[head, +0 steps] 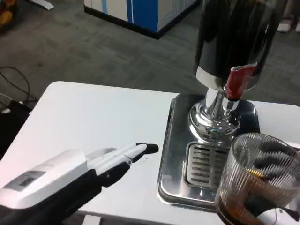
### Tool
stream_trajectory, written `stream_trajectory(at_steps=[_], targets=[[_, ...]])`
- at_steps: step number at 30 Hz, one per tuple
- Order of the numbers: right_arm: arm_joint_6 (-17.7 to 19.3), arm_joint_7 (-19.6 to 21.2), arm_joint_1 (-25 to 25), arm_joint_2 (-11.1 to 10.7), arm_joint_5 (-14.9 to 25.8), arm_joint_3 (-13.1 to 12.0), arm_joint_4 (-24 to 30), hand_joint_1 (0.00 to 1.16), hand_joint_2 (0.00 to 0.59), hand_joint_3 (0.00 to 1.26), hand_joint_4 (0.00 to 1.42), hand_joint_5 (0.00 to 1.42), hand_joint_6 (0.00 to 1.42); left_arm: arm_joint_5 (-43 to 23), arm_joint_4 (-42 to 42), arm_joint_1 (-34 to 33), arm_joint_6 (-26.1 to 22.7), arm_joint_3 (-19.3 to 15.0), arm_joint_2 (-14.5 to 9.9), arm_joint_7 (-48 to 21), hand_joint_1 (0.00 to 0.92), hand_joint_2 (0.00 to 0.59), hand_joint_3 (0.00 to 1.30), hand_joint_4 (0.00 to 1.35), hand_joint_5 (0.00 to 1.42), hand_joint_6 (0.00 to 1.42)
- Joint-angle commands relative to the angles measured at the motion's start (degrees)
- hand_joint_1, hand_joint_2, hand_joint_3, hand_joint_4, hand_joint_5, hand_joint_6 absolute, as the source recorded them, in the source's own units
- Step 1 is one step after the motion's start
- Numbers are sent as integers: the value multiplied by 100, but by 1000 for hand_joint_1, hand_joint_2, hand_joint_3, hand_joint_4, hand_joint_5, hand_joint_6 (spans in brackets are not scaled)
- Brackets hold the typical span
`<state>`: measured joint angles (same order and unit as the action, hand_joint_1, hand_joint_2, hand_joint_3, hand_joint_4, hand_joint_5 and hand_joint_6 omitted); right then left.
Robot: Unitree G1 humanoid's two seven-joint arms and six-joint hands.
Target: Grasp the cup under the faucet to collect the drink, then remove the cup.
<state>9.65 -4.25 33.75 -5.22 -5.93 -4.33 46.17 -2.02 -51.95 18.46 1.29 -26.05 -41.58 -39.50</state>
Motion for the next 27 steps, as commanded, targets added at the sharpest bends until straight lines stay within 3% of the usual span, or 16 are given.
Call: stream_trajectory(at_steps=[1, 13, 22, 27], targets=[[315, -41, 54, -1, 89, 19, 207, 813, 172, 915, 1102, 1367, 1424, -29, -129, 130, 117, -91, 88, -5, 0, 26, 41, 0, 40, 9], [299, -104, 78, -3, 35, 126, 271, 812, 172, 924, 1104, 1381, 1424, -18, -270, 408, 190, -362, 248, -30, 0, 26, 41, 0, 40, 9], [159, -135, -119, -4, -155, 420, 234, 812, 172, 926, 1106, 1381, 1424, -82, -287, 653, 322, -664, 379, -24, 0, 30, 41, 0, 39, 9], [14, -166, -408, -13, -300, 688, 136, 810, 171, 927, 1106, 1381, 1424, -169, -310, 887, 442, -1050, 485, -70, 0, 30, 41, 0, 39, 9]])
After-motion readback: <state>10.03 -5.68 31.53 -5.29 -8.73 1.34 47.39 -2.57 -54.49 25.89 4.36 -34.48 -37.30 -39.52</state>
